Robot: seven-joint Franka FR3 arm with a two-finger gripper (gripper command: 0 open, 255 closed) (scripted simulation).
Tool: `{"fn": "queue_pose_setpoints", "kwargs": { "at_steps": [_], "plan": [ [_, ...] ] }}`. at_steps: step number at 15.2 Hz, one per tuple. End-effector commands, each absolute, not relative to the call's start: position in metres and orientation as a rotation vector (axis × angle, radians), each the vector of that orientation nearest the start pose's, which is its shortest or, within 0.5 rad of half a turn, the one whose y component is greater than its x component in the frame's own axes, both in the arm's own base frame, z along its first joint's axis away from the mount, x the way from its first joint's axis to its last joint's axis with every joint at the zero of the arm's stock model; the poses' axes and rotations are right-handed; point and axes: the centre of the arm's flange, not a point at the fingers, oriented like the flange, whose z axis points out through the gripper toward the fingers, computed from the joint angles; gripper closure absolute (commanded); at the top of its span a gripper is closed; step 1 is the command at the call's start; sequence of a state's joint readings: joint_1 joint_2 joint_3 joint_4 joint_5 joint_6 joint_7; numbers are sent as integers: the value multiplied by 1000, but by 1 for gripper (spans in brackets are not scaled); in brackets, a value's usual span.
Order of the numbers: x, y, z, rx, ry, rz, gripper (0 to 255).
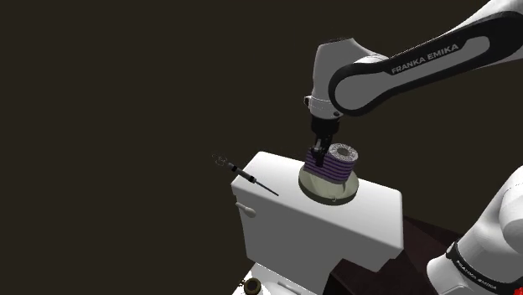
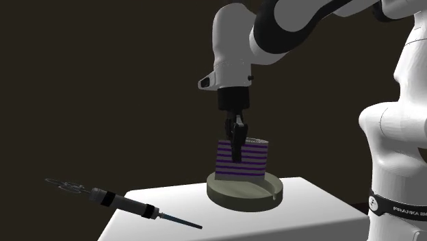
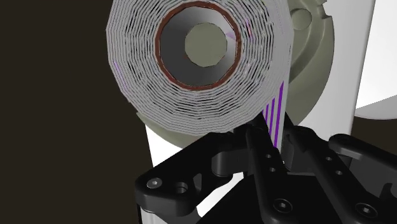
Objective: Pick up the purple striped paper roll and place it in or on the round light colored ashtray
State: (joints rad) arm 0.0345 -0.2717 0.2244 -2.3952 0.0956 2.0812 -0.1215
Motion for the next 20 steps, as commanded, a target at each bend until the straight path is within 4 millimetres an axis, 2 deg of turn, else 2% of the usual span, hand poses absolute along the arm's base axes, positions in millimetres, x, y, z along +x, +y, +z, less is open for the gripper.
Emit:
{"fn": "queue_pose_setpoints", "kwargs": {
  "at_steps": [1,2,3,8,12,20],
  "plan": [
    [431,119,408,-3082,-495,111,255],
    [431,119,408,-3082,-495,111,255],
    [431,117,408,-3082,-495,111,0],
    [431,119,408,-3082,-495,111,0],
    [435,119,458,-3082,-495,111,0],
    [435,119,458,-3082,-495,111,0]
  ]
}}
